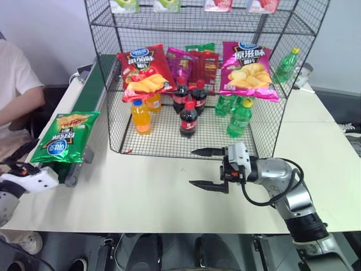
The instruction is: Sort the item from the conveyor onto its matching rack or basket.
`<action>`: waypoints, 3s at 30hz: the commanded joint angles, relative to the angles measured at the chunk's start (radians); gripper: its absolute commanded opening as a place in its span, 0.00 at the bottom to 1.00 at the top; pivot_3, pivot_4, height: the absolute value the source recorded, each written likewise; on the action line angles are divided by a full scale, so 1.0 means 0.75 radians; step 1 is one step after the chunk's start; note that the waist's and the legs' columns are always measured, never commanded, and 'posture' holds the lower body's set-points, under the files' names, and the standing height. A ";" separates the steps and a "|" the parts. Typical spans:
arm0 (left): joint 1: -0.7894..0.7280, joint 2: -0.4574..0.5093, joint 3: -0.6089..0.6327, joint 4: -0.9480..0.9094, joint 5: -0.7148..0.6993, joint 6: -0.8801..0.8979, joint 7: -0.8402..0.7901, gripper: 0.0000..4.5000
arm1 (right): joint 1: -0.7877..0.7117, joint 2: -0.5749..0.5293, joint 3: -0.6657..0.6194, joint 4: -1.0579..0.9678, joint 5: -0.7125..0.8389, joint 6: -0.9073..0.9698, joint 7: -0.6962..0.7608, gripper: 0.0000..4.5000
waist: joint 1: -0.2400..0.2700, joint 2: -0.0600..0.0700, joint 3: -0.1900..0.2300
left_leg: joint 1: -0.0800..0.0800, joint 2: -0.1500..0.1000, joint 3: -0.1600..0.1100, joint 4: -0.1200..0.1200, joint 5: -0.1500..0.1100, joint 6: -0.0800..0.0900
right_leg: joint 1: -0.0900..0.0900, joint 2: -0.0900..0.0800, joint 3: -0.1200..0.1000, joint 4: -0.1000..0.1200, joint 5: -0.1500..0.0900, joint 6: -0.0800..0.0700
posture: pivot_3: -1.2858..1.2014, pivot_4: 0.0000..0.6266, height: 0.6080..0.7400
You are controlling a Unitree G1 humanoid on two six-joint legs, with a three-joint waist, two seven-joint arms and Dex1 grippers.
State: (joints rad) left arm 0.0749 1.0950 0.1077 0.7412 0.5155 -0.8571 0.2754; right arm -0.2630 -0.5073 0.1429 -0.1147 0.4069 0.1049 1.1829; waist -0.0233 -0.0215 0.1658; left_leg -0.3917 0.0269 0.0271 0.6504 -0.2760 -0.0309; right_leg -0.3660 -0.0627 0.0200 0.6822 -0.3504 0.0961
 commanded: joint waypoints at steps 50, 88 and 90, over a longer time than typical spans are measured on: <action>0.421 -0.160 0.410 -0.533 -0.116 0.158 -0.170 1.00 | -0.019 -0.010 0.004 -0.003 0.007 -0.037 0.025 0.99 | 0.004 -0.003 -0.001 | 0.000 0.001 0.003 -0.001 0.000 0.000 | -0.002 -0.001 0.000 0.000 0.000 0.000 | 0.52 0.24 0.99; 0.328 -0.184 0.386 -0.589 -0.108 0.166 -0.185 1.00 | -0.071 -0.024 -0.019 0.026 0.015 -0.018 -0.012 0.99 | 0.002 -0.004 -0.002 | -0.001 0.001 0.003 -0.001 0.000 0.000 | -0.003 -0.001 0.000 0.000 0.000 0.000 | 0.52 0.24 0.99; 0.348 -0.181 0.400 -0.589 -0.101 0.160 -0.181 1.00 | -0.073 -0.022 -0.016 0.023 0.016 -0.017 -0.010 0.99 | 0.003 -0.004 -0.002 | -0.001 0.001 0.003 -0.001 0.000 0.000 | -0.003 -0.001 0.000 0.000 0.000 0.000 | 0.52 0.24 0.99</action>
State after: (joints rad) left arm 0.3299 0.9527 0.3696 0.3151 0.4420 -0.7271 0.1335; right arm -0.3031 -0.5287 0.1418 -0.0791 0.4064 0.0955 1.1724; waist -0.0209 -0.0244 0.1641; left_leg -0.3921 0.0279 0.0291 0.6496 -0.2761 -0.0308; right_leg -0.3679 -0.0635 0.0203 0.6824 -0.3504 0.0959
